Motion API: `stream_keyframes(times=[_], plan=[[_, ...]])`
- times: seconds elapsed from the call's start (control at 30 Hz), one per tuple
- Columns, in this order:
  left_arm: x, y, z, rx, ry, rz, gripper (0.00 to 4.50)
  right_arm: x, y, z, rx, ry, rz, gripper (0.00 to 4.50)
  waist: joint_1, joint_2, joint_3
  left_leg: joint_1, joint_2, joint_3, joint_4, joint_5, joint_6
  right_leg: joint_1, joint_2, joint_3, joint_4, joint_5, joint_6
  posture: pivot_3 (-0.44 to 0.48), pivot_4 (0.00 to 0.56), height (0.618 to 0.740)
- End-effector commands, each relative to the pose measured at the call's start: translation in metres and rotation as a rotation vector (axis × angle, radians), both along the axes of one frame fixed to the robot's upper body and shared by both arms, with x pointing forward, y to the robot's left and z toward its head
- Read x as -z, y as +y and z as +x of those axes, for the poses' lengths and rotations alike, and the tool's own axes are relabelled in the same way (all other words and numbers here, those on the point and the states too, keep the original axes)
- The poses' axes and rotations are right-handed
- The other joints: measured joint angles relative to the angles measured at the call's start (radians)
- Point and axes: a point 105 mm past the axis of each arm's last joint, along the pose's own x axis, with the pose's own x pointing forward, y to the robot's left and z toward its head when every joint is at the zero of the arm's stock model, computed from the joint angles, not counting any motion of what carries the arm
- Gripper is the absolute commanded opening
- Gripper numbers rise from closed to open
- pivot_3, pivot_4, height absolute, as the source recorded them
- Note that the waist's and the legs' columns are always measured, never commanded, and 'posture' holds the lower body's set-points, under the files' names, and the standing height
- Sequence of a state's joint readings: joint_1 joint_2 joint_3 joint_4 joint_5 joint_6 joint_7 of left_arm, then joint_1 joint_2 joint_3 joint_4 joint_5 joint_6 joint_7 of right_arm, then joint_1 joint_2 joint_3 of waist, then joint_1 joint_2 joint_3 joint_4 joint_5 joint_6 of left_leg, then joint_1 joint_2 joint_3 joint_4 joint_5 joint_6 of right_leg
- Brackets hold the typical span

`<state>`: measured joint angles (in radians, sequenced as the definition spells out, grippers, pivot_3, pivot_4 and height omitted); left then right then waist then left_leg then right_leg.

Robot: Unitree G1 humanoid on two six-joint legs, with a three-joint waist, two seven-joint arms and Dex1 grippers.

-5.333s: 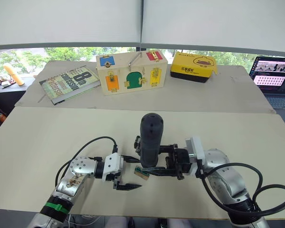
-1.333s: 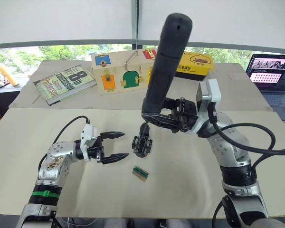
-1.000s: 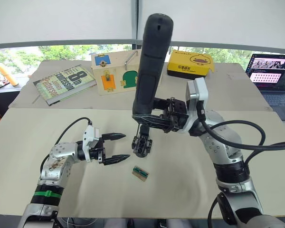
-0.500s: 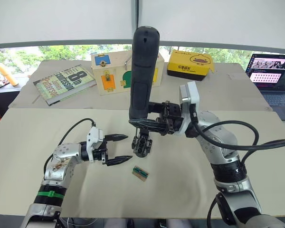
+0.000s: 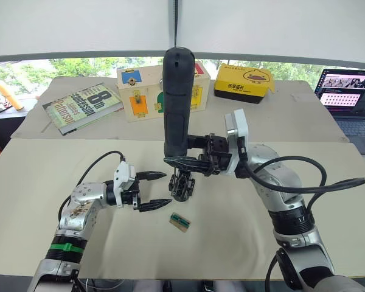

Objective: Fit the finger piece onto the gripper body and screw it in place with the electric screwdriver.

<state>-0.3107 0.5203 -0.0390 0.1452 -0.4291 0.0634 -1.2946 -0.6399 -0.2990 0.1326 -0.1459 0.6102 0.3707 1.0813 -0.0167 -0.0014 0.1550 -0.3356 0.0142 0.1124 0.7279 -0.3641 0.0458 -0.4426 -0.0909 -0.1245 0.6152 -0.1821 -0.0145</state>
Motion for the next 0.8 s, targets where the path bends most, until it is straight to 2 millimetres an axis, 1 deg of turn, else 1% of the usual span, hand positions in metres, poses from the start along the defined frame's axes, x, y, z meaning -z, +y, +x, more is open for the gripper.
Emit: stream_keyframes(times=[0.03, 0.23, 0.33, 0.8], plan=[[-0.012, -0.006, 0.000, 0.021, -0.049, -0.002, 4.50, -0.011, -0.002, -0.005, -0.005, -0.050, 0.043, 1.90, 0.000, 0.000, 0.000, 0.000, 0.000, 0.000, 0.000, 0.000, 0.000, 0.000, 0.000, 0.000, 0.000, 0.000, 0.000, 0.000, 0.150, 0.740], [-0.011, -0.007, -0.002, 0.035, -0.047, 0.010, 4.50, -0.010, -0.003, -0.005, -0.003, -0.050, 0.037, 1.90, 0.000, 0.000, 0.000, 0.000, 0.000, 0.000, 0.000, 0.000, 0.000, 0.000, 0.000, 0.000, 0.000, 0.000, 0.000, 0.000, 0.150, 0.740], [-0.007, -0.008, -0.003, 0.053, -0.062, 0.047, 4.50, -0.010, -0.003, -0.005, 0.000, -0.050, 0.036, 1.90, 0.000, 0.000, 0.000, 0.000, 0.000, 0.000, 0.000, 0.000, 0.000, 0.000, 0.000, 0.000, 0.000, 0.000, 0.000, 0.000, 0.150, 0.740], [0.000, -0.012, 0.004, 0.055, -0.078, 0.072, 4.50, -0.009, -0.004, -0.005, 0.011, -0.049, 0.027, 1.90, 0.000, 0.000, 0.000, 0.000, 0.000, 0.000, 0.000, 0.000, 0.000, 0.000, 0.000, 0.000, 0.000, 0.000, 0.000, 0.000, 0.150, 0.740]])
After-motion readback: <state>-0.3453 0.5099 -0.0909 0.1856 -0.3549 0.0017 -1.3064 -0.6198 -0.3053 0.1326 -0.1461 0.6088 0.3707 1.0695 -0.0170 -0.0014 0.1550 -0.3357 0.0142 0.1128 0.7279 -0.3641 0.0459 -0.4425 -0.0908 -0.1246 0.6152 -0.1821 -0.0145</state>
